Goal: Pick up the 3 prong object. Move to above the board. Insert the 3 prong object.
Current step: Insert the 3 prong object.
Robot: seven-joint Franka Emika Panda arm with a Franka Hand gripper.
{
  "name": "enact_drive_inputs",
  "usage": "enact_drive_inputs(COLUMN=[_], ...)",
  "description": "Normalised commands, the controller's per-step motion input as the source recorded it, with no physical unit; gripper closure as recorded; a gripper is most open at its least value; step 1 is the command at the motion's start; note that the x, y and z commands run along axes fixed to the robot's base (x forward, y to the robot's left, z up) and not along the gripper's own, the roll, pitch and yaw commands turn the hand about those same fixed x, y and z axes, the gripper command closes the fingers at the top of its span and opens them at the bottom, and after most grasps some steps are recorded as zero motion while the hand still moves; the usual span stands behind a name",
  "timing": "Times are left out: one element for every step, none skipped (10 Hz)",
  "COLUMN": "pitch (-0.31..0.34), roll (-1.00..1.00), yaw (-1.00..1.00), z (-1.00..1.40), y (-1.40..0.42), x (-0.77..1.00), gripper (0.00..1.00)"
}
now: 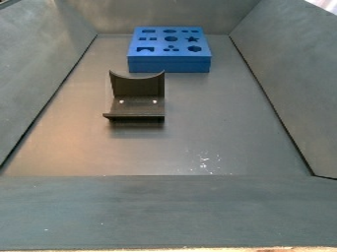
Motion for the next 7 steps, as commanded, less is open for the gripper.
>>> enact_drive_inputs(pitch=[-0.146,-0.157,-0.154,-0.089,-0.086,-0.089,0.000], roll=[0.00,0.00,0.02,0.02,0.03,0.02,0.00], yaw=[0.28,0.42,0.44,0.47,0.45,0.42,0.03], z=[-0.51,-0.52,-0.52,-0.52,-0.50,-0.30,-0.03], y=[0.02,0.02,0.02,0.03,0.04,0.02,0.00], x=[0.23,0.23,0.15,0.25,0.21,0.12,0.00], gripper=[1.00,1.00,1.00,1.00,1.00,1.00,1.00])
